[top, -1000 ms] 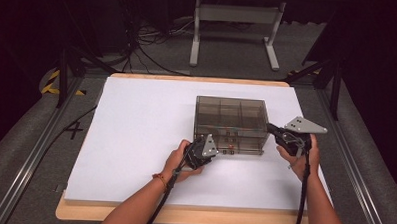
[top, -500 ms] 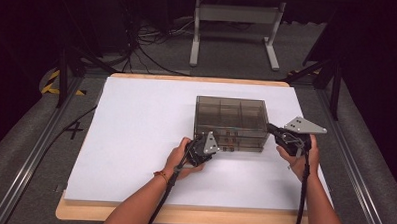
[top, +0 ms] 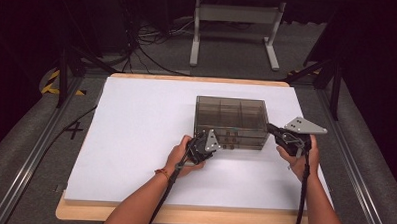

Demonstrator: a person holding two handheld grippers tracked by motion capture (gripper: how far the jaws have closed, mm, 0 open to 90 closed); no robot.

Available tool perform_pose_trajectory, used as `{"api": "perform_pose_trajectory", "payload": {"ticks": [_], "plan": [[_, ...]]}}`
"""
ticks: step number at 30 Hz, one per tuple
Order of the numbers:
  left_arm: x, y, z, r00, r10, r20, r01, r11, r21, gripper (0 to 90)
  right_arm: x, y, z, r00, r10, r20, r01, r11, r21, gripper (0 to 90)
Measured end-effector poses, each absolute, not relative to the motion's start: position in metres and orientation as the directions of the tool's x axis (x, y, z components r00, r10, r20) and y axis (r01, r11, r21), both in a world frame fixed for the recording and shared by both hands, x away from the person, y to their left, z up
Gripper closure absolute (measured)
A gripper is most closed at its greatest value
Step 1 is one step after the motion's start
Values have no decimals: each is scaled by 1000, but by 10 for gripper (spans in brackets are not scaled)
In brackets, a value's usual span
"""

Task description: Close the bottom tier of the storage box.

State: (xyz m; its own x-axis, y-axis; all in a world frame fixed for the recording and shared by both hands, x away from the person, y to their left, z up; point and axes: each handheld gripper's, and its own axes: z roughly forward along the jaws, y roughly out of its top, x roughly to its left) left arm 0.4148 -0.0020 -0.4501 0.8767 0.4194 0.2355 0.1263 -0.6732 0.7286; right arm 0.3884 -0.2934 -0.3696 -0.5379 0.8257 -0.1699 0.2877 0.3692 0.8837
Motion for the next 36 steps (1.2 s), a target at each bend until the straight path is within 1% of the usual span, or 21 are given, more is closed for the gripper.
{"api": "perform_pose_trajectory", "payload": {"ticks": [3,7,36], "plan": [[416,-2,-451,872,428,235,133,-671,729,895,388,-293,-370,-539,825,-171,287,370,884,900],[417,-2,-452,866,429,259,125,-685,718,895,388,-293,-370,-538,825,-174,285,372,883,900],[420,-2,-454,875,411,257,115,-691,714,896,386,-289,-367,-529,822,-209,292,407,865,900]]}}
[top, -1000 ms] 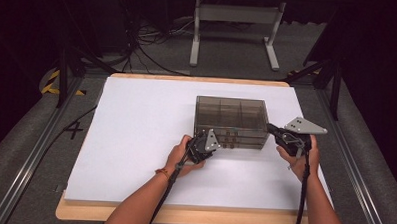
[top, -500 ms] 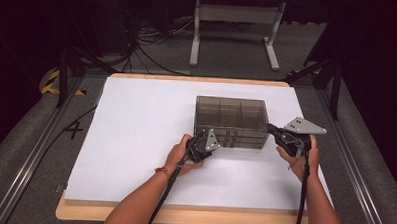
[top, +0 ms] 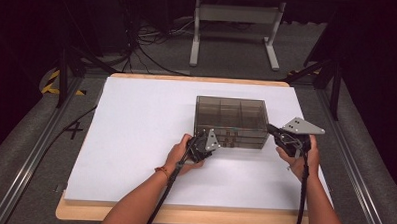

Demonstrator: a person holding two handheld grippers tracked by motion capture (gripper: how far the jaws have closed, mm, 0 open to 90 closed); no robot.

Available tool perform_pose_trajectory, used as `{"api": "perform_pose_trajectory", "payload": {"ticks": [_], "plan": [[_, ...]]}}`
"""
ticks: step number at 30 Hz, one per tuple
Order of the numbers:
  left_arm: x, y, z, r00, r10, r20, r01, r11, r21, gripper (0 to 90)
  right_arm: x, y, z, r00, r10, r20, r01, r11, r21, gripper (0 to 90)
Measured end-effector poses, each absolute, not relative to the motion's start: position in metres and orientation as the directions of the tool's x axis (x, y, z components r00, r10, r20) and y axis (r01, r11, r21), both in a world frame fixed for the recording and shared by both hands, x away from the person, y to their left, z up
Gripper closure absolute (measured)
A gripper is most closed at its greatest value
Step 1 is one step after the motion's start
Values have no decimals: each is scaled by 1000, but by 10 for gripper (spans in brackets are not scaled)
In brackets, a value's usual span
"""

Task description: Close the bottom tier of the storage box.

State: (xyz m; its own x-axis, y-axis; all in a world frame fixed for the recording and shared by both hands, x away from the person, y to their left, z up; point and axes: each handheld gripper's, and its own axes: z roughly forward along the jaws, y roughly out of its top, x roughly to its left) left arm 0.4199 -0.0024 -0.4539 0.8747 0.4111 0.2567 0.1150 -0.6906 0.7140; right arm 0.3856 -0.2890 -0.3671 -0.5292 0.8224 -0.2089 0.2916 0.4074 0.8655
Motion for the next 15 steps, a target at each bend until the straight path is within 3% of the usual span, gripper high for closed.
{"api": "perform_pose_trajectory", "payload": {"ticks": [15], "plan": [[415,-3,-451,886,394,245,105,-684,722,884,385,-285,-366,-517,821,-245,289,436,852,897]]}}
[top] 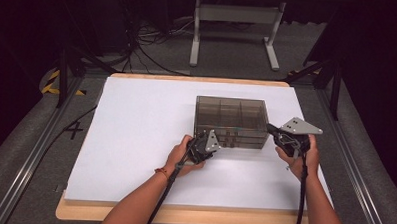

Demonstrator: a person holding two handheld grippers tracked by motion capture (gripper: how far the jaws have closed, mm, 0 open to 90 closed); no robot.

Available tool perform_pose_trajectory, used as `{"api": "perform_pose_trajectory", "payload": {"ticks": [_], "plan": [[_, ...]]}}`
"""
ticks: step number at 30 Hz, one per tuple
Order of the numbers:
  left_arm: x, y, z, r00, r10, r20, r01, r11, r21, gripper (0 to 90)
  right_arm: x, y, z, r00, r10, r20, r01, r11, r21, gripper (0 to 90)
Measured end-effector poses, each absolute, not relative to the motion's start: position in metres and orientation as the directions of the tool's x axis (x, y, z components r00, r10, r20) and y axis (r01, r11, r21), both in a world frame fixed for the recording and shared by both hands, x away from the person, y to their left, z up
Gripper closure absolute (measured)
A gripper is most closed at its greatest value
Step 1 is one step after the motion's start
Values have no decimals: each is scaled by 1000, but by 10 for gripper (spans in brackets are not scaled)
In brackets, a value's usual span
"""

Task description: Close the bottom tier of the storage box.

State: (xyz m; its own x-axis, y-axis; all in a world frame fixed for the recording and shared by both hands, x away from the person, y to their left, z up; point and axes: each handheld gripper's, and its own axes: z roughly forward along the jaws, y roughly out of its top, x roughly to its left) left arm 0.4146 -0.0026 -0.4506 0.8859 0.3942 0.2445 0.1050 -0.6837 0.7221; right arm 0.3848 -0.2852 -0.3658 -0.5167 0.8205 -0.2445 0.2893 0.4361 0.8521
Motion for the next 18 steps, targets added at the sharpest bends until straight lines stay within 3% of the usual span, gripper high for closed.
{"api": "perform_pose_trajectory", "payload": {"ticks": [18], "plan": [[403,5,-439,889,378,258,72,-672,737,881,371,-280,-358,-544,793,-273,250,464,850,856]]}}
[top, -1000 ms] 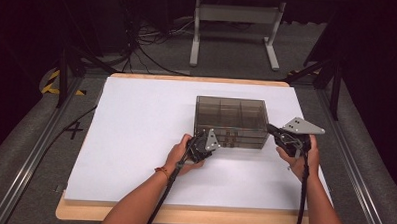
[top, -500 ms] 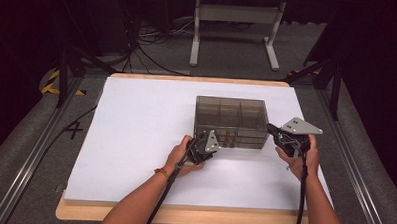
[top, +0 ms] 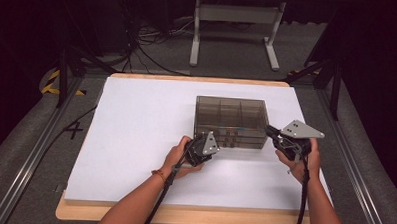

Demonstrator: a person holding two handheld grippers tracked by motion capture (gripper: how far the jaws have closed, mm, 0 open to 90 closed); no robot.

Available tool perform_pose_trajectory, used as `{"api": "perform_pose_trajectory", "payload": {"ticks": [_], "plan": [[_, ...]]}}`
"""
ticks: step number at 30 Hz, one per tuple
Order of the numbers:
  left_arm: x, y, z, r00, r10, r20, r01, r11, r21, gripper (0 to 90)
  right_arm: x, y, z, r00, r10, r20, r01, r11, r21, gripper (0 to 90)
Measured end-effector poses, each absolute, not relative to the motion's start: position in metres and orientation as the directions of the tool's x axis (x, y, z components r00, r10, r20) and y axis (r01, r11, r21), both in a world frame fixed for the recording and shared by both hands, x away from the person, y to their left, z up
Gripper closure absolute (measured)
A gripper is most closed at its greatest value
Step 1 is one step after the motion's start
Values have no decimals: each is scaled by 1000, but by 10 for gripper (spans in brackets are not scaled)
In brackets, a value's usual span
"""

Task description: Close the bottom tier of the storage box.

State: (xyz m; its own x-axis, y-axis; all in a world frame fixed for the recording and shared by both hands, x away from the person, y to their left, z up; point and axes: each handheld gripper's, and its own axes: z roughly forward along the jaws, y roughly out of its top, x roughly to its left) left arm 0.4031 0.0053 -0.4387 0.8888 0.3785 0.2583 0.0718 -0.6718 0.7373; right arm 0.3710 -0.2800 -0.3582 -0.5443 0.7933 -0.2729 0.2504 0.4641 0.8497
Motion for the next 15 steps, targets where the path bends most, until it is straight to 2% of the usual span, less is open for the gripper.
{"api": "perform_pose_trajectory", "payload": {"ticks": [11,15], "plan": [[403,13,-433,886,383,263,70,-670,739,867,365,-276,-359,-585,757,-291,247,509,825,844],[400,21,-428,882,386,269,68,-671,738,857,361,-274,-356,-596,746,-298,210,503,838,834]]}}
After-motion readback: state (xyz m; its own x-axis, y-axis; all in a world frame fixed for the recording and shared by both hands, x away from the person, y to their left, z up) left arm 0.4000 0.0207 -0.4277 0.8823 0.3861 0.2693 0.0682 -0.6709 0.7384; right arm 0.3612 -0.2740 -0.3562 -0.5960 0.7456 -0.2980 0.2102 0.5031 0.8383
